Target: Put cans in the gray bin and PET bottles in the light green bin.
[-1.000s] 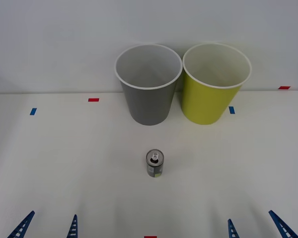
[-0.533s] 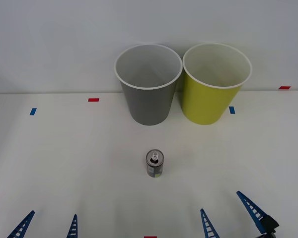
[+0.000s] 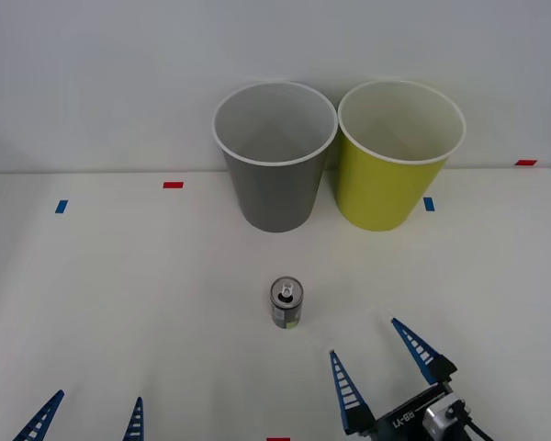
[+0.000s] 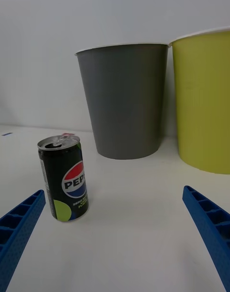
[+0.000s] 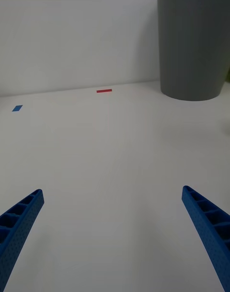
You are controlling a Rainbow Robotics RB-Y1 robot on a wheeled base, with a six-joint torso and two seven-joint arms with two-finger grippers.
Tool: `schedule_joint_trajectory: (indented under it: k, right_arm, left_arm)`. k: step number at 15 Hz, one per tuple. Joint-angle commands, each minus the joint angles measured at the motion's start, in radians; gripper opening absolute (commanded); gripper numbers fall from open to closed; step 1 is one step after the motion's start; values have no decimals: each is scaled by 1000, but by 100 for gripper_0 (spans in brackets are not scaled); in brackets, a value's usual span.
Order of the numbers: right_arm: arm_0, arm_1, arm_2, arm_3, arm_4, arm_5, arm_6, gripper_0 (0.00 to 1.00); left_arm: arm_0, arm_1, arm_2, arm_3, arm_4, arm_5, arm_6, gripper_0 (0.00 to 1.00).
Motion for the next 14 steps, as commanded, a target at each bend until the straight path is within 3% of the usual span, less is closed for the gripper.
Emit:
schedule_joint_trajectory:
  k: [1, 14]
  right_arm:
    - [-50, 10, 6, 0, 5, 44, 9, 100]
    - [-200, 7, 89, 0, -3, 215, 26, 100]
  left_arm:
    - [0, 0, 0, 0, 0, 0, 0, 100]
    - [0, 0, 0, 0, 0, 0, 0, 100]
